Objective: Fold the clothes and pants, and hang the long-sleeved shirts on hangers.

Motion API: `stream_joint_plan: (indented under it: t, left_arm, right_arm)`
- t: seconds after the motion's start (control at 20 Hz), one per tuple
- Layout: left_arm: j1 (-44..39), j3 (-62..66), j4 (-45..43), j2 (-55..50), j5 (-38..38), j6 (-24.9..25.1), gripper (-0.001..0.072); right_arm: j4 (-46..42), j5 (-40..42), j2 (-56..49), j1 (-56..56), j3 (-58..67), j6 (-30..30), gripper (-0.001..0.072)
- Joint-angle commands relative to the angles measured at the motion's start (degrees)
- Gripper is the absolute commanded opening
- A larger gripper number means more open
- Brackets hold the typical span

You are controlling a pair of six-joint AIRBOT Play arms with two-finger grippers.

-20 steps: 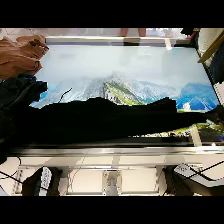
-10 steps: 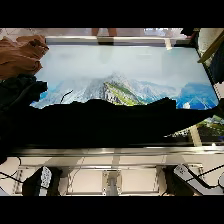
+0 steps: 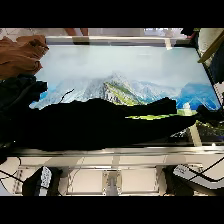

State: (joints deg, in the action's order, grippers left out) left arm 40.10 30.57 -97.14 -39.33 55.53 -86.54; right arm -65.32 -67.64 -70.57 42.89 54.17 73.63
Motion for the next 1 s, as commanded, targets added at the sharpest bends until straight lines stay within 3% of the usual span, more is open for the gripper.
stream_joint_plan:
  t: [0.0, 0.4, 0.75, 0.95]
  left_arm:
    - [0.0, -0.7, -0.1, 0.0, 0.0, -0.5, 0.0024]
    - [0.0, -0.7, -0.4, 0.0, 0.0, -0.4, 0.0025]
    - [0.0, -0.7, -0.3, 0.0, 0.1, -0.5, 0.0025]
    - [0.0, -0.7, -0.3, 0.0, 0.2, -0.4, 0.0025]
  right_arm:
    - [2.3, 9.5, -1.3, -2.2, -0.6, 0.4, 0.0008]
    - [7.6, 23.8, -1.3, -9.8, 1.9, 1.8, 0.0008]
    - [7.1, 20.8, 0.8, -12.2, 8.0, 0.3, 0.0007]
    - [1.4, 12.7, 5.2, -12.2, 11.3, -0.5, 0.0008]
